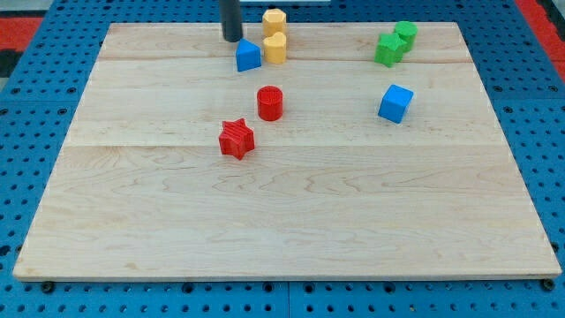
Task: Place the yellow blocks and the blue triangle in a triangle shape
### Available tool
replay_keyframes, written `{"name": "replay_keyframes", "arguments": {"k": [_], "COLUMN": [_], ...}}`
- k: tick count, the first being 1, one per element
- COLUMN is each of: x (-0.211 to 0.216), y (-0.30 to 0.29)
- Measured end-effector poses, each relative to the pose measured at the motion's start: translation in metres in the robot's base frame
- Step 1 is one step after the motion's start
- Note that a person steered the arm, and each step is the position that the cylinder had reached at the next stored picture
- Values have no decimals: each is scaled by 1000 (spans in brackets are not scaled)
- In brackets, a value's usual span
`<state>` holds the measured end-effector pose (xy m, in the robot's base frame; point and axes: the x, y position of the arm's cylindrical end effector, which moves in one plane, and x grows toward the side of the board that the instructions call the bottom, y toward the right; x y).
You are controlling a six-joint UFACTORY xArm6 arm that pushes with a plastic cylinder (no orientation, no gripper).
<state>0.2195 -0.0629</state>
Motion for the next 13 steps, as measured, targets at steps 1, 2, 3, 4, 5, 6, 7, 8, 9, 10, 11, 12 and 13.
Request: {"name": "replay_keyframes", "arguments": {"k": [1, 2, 3, 4, 5, 6, 7, 8, 9, 10, 11, 12, 13], "x": [0, 0, 0, -6, -26, -28, -27, -27, -11, 17, -11, -28, -28], "y": [33, 50, 79, 118, 134, 132, 104, 59, 18, -36, -107, -112, -106]}}
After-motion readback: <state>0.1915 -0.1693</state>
